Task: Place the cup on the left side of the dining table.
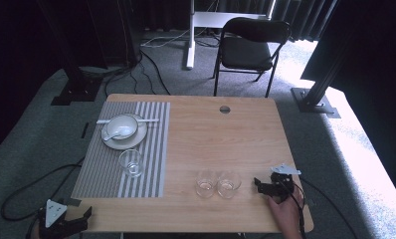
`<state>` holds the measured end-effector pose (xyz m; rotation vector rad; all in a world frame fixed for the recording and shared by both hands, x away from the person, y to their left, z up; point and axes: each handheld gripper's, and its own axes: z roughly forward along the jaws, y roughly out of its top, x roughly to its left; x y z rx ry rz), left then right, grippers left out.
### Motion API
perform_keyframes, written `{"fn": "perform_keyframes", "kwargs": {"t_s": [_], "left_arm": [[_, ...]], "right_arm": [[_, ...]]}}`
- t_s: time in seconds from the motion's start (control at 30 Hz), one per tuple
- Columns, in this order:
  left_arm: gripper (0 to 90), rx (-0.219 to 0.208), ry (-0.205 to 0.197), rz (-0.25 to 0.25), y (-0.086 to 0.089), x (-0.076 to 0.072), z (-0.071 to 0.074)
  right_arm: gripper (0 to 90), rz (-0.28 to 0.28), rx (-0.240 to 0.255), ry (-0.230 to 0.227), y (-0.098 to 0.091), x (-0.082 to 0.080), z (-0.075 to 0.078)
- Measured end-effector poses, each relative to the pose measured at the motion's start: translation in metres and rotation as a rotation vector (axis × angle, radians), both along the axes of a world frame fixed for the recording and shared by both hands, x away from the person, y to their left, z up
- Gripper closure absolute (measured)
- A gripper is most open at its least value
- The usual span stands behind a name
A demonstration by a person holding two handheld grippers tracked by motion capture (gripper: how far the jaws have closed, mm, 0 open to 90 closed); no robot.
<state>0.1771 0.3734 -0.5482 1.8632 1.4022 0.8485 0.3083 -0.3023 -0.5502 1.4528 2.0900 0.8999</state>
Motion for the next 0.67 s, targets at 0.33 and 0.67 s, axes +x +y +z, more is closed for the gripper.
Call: {"fn": "perform_keyframes", "kwargs": {"t_s": [0.33,0.67], "left_arm": [[0.4,-0.008,-0.001,0.052,0.008,-0.003,-0.001],[4.5,-0.031,-0.006,0.090,0.013,-0.004,-0.001]], "right_arm": [[11.7,0.000,0.000,0.000,0.000,0.000,0.000],[11.7,0.000,0.000,0.000,0.000,0.000,0.000]]}}
